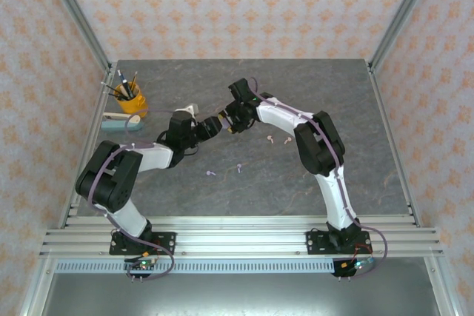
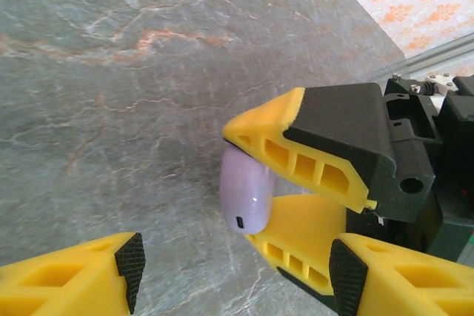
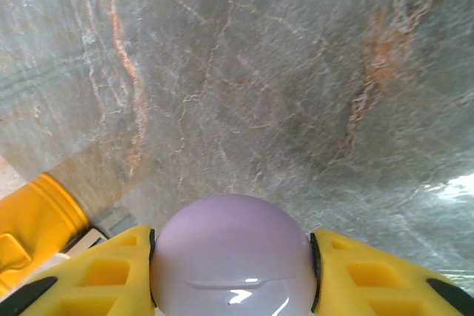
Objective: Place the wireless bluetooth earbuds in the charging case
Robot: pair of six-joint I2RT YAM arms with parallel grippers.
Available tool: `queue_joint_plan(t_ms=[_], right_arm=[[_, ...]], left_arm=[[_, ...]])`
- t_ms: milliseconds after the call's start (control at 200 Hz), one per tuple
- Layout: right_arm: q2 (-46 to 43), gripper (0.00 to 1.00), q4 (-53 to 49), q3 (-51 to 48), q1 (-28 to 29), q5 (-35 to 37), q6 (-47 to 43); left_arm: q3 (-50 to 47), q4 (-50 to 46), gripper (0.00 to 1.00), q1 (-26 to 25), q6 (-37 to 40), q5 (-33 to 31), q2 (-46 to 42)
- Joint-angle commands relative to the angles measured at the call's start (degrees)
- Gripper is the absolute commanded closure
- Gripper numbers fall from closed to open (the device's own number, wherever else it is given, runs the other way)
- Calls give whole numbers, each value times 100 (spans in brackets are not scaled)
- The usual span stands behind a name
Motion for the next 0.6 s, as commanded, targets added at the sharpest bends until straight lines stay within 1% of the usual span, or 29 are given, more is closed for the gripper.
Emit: queue_joint_plan(t_ms=[0, 145, 596], right_arm=[[-370, 63, 198, -47, -47, -98, 145], [-414, 63, 271, -81, -57, -161, 178], [-543, 63, 557, -390, -57, -301, 300]], left_arm=[[205, 247, 31, -104, -1, 52, 152], [301, 304, 37, -154, -5, 53, 306], [485, 378, 40, -171, -40, -62, 575]])
